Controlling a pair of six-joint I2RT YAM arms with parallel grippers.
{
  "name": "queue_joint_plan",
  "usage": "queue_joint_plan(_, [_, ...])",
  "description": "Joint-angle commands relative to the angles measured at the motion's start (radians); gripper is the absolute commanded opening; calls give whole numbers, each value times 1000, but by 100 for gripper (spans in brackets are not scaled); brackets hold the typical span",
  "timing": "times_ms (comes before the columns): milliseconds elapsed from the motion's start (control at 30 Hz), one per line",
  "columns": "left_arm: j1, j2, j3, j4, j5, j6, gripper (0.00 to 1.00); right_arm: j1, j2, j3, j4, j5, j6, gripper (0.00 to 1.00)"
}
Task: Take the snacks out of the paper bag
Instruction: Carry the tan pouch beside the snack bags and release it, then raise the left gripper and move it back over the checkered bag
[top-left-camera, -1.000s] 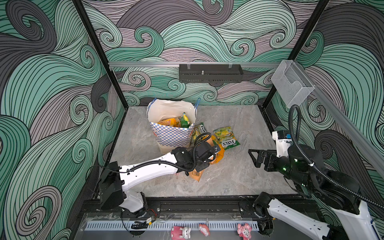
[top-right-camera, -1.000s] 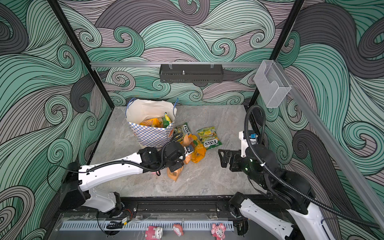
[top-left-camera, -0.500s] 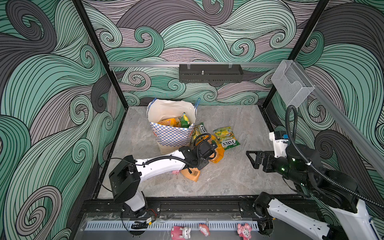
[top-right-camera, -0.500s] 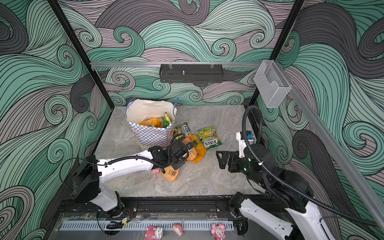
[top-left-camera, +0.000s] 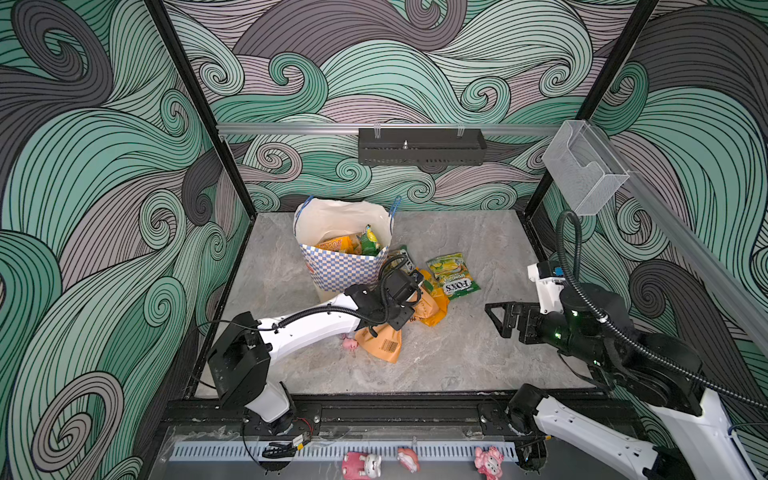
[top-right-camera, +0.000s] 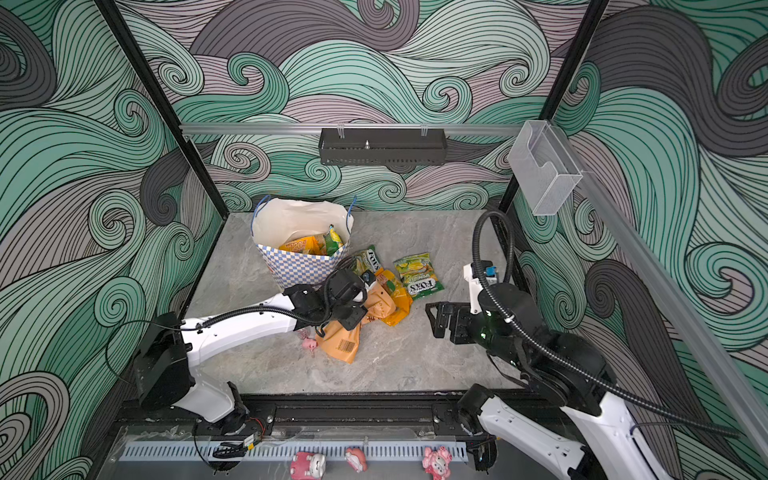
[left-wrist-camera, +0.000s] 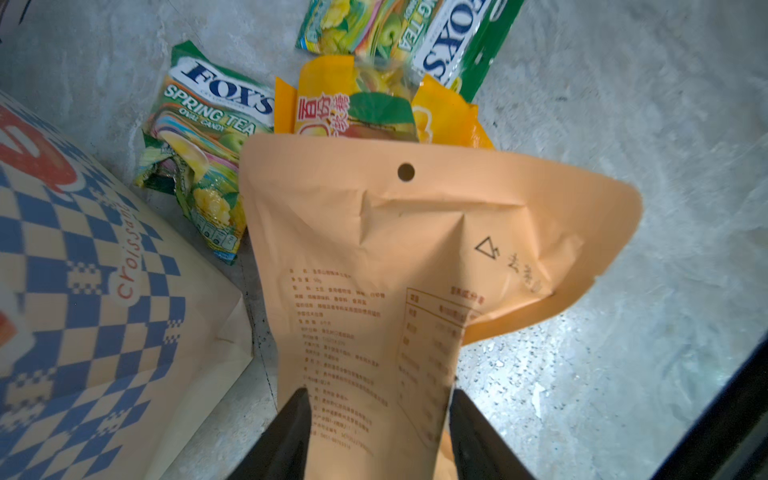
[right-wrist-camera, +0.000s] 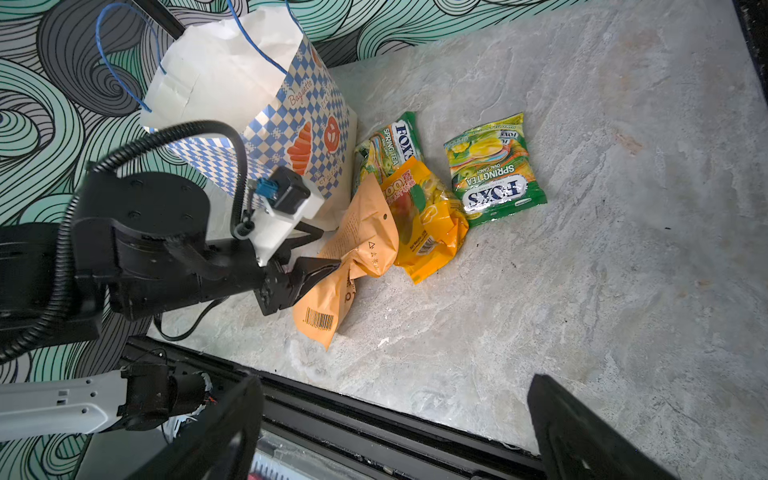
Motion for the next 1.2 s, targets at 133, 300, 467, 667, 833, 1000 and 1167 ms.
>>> queue_joint_plan(133, [89,-124,95,40,109,-100,57,6,57,-4,6,-87,-14,99])
queue_joint_plan(300, [139,-181,174,76,125,-92,58,6,81,-5,17,-114,-15,99])
queue_joint_plan(467, [156,-185,314,43,86,-65,58,6,90,0,35,-114,-20,99])
queue_joint_plan(667, [213,-156,458,35,19,-59,56,6,92,5,38,-110,-24,99])
queue_joint_plan(833, [288,-55,617,-57,-21,-92,56,6,103,22,38,-113,-32,99])
queue_joint_plan(1000, [388,68,761,-209,-20,-193,54,6,112,32,38,-116,-40,99])
queue_joint_plan(1167, [452,156,817,-307,-17,-212,53,6,110,29,38,-107,-37,99])
